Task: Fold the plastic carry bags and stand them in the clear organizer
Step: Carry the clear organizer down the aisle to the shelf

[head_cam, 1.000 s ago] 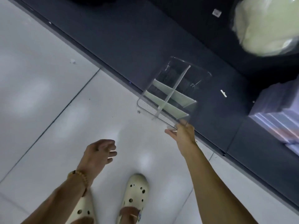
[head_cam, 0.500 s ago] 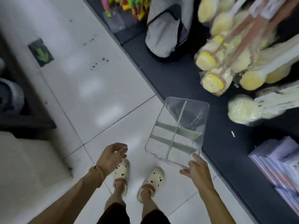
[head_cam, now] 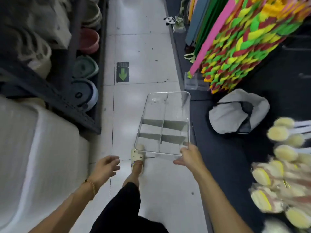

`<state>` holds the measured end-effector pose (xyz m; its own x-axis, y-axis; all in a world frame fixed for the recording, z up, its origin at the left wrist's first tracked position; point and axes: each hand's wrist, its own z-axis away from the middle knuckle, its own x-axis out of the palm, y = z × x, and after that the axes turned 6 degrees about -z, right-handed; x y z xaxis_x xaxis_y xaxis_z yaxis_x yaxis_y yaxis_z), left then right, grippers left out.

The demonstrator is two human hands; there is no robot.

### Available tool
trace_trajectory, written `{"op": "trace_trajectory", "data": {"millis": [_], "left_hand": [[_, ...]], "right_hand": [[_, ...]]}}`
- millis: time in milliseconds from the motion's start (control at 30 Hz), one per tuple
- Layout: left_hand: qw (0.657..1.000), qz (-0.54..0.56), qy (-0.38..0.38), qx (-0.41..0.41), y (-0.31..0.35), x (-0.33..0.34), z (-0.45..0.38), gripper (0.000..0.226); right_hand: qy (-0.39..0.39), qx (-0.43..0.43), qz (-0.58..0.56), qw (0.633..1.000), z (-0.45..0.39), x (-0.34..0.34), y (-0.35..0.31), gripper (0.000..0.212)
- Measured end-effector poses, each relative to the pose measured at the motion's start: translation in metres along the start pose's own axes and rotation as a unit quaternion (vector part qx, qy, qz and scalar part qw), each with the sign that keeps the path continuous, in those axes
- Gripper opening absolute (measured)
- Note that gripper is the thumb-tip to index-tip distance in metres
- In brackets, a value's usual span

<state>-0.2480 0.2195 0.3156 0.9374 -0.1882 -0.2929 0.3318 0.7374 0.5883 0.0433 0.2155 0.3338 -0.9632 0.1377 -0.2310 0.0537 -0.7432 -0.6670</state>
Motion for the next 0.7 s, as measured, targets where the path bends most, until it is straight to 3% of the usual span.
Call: {"op": "trace_trajectory", "data": {"millis": [233,467,567,700], "left_hand": [[1.000,0.010,0.013,-0.005,0.141,-0.034,-0.118,0.014],[0.997,0.029,-0.034,0.068,0.329,-0.008,-0.215,0.009],[0.996,0.038,-0.030,0.076,0.402,0.009,-0.265,0.009],[0.998,0.020,-0.008,0.063,0.476,0.018,-0.327,0.015]], "right_hand": [[-0.024,0.020,0.008,0.999,-0.098,0.004,-0.141,0.048],[0.035,0.012,-0.009,0.999,-0.157,-0.055,-0.219,0.035],[0.058,0.006,-0.020,0.998,-0.212,-0.074,-0.260,0.039],[0.047,-0.010,-0.005,0.999,-0.311,-0.083,-0.333,0.028]]}}
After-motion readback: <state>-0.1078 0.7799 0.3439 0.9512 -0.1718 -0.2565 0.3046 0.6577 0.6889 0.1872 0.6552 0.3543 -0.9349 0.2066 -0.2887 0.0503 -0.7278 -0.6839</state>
